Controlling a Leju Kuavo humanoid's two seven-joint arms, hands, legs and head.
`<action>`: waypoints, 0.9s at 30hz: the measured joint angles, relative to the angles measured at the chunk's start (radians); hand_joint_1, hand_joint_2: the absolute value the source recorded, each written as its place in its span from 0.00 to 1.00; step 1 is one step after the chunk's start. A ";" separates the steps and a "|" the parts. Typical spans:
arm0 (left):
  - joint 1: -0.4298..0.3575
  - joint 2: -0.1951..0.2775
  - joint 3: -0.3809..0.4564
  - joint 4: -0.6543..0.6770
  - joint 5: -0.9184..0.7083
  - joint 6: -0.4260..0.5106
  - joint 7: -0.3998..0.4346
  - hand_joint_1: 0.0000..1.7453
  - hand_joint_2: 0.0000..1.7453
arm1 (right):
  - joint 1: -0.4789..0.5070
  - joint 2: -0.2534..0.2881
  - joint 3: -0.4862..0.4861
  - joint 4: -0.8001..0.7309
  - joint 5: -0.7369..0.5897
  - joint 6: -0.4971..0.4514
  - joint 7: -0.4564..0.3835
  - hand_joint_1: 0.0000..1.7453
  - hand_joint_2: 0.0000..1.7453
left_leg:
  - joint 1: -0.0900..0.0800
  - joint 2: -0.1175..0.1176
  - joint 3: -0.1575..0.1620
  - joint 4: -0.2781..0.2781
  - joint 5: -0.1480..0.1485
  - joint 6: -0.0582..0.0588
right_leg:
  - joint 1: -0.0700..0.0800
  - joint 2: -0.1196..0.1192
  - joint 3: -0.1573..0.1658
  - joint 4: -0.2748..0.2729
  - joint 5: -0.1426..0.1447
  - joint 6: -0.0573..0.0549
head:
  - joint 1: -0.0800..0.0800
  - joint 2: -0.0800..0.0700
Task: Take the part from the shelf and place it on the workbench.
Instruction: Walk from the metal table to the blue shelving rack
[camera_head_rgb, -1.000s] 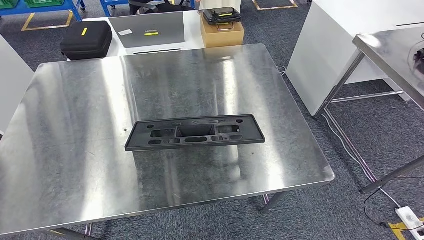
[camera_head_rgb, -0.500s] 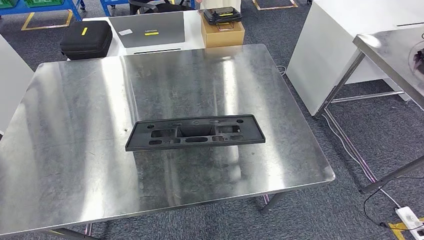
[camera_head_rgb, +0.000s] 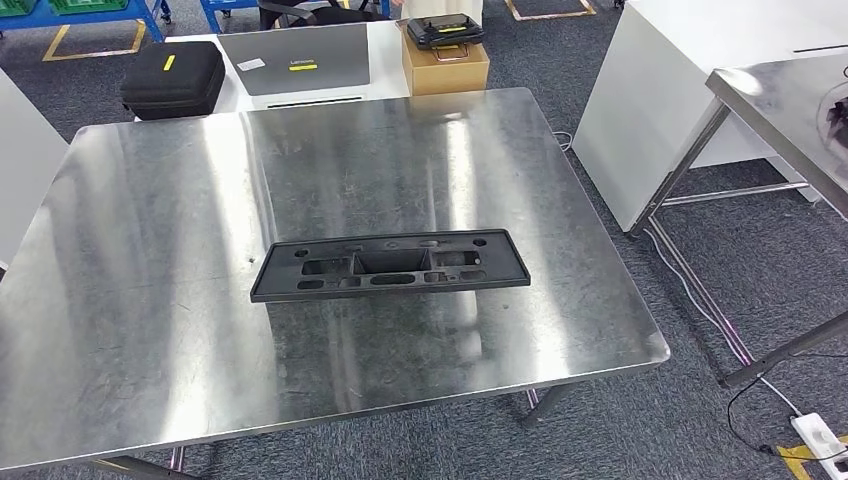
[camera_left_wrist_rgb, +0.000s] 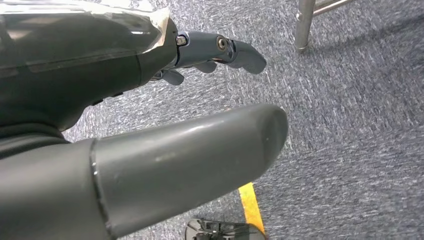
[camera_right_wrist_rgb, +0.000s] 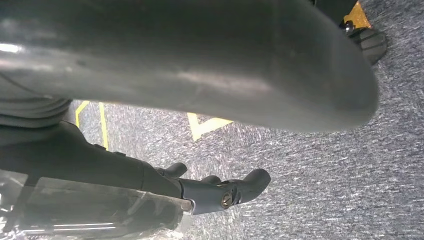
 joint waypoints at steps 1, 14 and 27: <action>0.000 0.001 -0.001 0.000 -0.002 -0.002 0.001 0.00 0.00 | 0.000 0.001 0.001 0.000 0.000 -0.001 0.001 0.00 0.00 | 0.000 0.000 0.000 0.000 0.000 0.000 | 0.000 0.000 0.000 0.000 0.000 0.000 | 0.000 0.000; 0.001 0.017 -0.031 0.000 -0.041 -0.051 0.036 0.00 0.00 | 0.000 0.002 0.002 0.001 0.001 -0.027 0.050 0.00 0.00 | 0.000 0.000 0.000 0.000 0.000 0.000 | 0.000 0.000 0.000 0.000 0.000 0.000 | 0.000 0.000; 0.001 0.020 -0.032 0.000 -0.026 -0.059 0.022 0.00 0.00 | 0.000 0.003 0.018 0.001 0.013 -0.035 0.058 0.00 0.00 | 0.000 0.000 0.000 0.000 0.000 0.000 | 0.000 0.000 0.000 0.000 0.000 0.000 | 0.000 0.000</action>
